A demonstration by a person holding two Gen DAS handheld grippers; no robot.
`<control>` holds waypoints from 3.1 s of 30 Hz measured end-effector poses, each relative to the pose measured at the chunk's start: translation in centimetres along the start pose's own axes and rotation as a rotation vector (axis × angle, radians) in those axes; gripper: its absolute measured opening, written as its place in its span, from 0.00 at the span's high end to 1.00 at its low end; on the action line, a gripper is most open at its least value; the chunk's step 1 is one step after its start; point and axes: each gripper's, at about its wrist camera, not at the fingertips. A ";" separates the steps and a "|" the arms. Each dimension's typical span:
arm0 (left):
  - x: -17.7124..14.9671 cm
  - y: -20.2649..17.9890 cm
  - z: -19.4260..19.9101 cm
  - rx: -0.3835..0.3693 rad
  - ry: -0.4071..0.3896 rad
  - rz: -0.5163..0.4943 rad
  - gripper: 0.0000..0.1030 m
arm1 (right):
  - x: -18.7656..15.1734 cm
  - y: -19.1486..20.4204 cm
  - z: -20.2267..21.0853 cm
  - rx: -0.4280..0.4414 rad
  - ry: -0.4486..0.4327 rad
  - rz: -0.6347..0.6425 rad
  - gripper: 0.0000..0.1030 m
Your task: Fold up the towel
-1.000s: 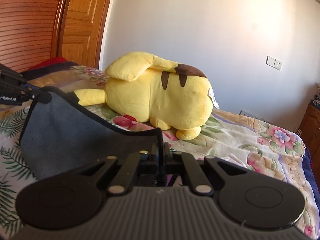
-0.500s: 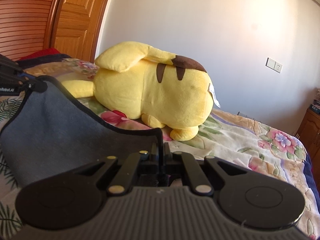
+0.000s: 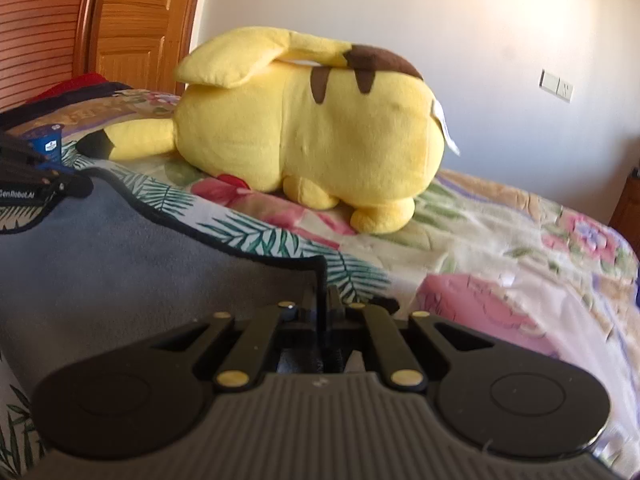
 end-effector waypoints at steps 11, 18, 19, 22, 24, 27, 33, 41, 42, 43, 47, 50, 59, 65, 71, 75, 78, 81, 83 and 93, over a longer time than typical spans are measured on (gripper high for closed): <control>0.9 -0.8 2.9 -0.028 0.018 -0.002 0.60 | 1.1 0.3 3.2 0.033 0.002 -0.030 0.50; 1.8 -1.4 7.9 -0.056 0.023 -0.015 0.56 | 2.6 1.2 8.1 0.059 -0.002 -0.053 0.50; 1.9 -1.5 8.7 -0.059 0.023 -0.016 0.56 | 2.8 1.3 8.9 0.060 -0.002 -0.059 0.50; 2.3 -1.5 11.1 -0.064 0.020 -0.017 0.55 | 3.1 1.7 11.1 0.057 -0.005 -0.061 0.50; 2.7 -1.4 12.7 -0.063 0.010 -0.013 0.55 | 3.3 1.9 12.4 0.057 -0.009 -0.068 0.50; 3.2 -1.2 15.1 -0.064 -0.012 0.007 0.55 | 3.2 2.2 14.4 0.060 -0.003 -0.089 0.50; 3.9 -1.2 19.5 -0.067 -0.032 0.022 0.55 | 2.7 2.9 18.0 0.055 0.003 -0.122 0.50; 3.5 -1.5 25.2 -0.078 -0.036 -0.015 0.55 | 3.1 3.2 22.4 0.052 -0.011 -0.145 0.50; 3.5 -1.4 25.9 -0.079 -0.035 -0.017 0.55 | 3.2 3.2 22.9 0.052 -0.016 -0.148 0.50; 3.4 -1.4 26.5 -0.079 -0.035 -0.017 0.54 | 3.3 3.2 23.4 0.051 -0.020 -0.150 0.50; 3.0 -1.2 28.9 -0.079 -0.034 -0.014 0.52 | 3.5 3.2 25.1 0.052 -0.035 -0.163 0.50; 2.6 -1.4 30.5 -0.084 -0.028 -0.014 0.52 | 3.5 3.1 26.1 0.050 -0.039 -0.171 0.50; 2.6 -2.1 35.0 -0.086 -0.042 -0.012 0.48 | 3.7 3.3 29.7 0.031 -0.053 -0.169 0.50; 3.1 -2.6 37.8 -0.078 -0.075 -0.010 0.36 | 3.4 3.6 31.9 0.022 -0.073 -0.180 0.50; 2.8 -3.0 40.1 -0.076 -0.102 0.018 0.21 | 2.4 4.0 33.6 0.000 -0.093 -0.191 0.34; 2.4 -3.3 41.5 -0.068 -0.123 0.032 0.16 | 1.6 4.5 34.5 -0.018 -0.113 -0.193 0.15; 1.8 -3.6 42.1 -0.067 -0.130 0.053 0.16 | 1.0 4.8 34.8 -0.024 -0.116 -0.198 0.03; 1.1 -4.1 42.6 -0.071 -0.136 0.060 0.16 | 0.4 5.1 34.9 -0.024 -0.112 -0.202 0.00; 0.6 -4.6 42.8 -0.066 -0.140 0.053 0.16 | 0.0 5.4 35.1 -0.024 -0.106 -0.207 0.00; -2.3 -7.8 42.8 -0.058 -0.121 0.012 0.16 | -2.4 6.8 35.8 -0.007 -0.081 -0.217 0.00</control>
Point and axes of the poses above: each gripper's, at about its wrist camera, not at the fingertips, and z roughly against the way its jaws point, y to its left, x to its top, and after that the axes turned 14 degrees about -z, right-handed
